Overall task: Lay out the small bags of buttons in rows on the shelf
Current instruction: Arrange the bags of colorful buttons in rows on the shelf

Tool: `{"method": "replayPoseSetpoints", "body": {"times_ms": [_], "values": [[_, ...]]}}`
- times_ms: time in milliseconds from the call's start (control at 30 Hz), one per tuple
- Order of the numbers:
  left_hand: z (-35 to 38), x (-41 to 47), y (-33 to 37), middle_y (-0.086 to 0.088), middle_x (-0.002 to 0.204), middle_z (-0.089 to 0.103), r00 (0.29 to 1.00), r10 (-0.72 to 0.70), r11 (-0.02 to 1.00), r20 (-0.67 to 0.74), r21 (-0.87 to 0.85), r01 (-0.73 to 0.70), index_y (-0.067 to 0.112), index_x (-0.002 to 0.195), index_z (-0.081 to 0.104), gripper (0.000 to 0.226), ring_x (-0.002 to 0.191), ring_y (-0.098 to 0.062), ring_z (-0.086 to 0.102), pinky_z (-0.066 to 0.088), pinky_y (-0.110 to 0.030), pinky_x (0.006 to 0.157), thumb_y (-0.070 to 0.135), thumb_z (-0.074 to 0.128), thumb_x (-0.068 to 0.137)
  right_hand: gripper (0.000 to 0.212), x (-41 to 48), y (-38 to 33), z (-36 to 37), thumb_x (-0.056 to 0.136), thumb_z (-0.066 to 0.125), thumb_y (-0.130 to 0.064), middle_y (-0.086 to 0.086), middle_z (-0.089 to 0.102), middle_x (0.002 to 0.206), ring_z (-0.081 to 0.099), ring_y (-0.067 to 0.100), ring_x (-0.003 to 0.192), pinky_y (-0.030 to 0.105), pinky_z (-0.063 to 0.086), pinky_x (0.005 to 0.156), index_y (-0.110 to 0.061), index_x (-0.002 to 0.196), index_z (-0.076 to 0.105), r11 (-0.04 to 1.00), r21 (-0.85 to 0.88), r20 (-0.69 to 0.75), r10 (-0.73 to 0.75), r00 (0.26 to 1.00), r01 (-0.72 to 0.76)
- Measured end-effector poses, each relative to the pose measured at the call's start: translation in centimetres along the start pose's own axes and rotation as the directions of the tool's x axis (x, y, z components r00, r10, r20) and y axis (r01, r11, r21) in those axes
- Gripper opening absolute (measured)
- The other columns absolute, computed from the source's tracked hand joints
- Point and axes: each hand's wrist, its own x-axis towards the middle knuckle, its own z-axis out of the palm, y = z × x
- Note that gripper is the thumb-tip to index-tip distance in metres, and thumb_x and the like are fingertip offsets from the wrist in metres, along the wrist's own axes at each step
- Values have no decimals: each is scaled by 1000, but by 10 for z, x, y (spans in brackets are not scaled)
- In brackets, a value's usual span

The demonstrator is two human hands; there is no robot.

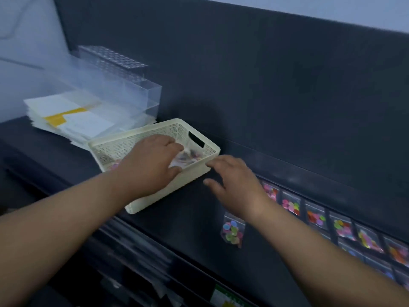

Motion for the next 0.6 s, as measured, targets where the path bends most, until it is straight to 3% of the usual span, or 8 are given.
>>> {"method": "replayPoseSetpoints", "body": {"times_ms": [100, 233, 467, 600], "values": [[-7, -2, -31, -9, 132, 54, 997, -73, 997, 24, 21, 73, 14, 132, 53, 51, 124, -27, 47, 35, -39, 104, 31, 63, 85, 46, 23, -17, 3, 91, 55, -36, -3, 46, 137, 37, 20, 126, 33, 32, 106, -23, 135, 48, 997, 65, -6, -44, 999, 44], [-9, 1, -71, -7, 137, 49, 987, -125, 992, 99, 20, 123, 16, 138, 46, 56, 125, -26, 45, 35, -37, 105, 32, 60, 87, 44, 56, -36, 12, 90, 57, -36, -3, 49, 133, 41, 18, 122, 26, 32, 100, -22, 131, 51, 993, 119, 26, -21, 999, 17], [2, 10, -123, -3, 137, 46, 977, -110, 991, 185, -49, 121, 20, 140, 41, 55, 122, -22, 44, 36, -33, 102, 39, 56, 90, 45, 110, -66, 33, 88, 61, -32, 1, 52, 130, 53, 18, 114, 30, 43, 95, -24, 131, 51, 987, 135, 199, 59, 978, -87], [10, 13, -144, 0, 141, 43, 981, -74, 989, 181, -112, 95, 19, 140, 42, 55, 128, -19, 37, 32, -31, 107, 39, 55, 90, 44, 127, -87, 50, 84, 64, -29, -5, 58, 122, 55, 13, 108, 23, 43, 88, -29, 127, 55, 990, 127, 325, 9, 946, -53]]}}
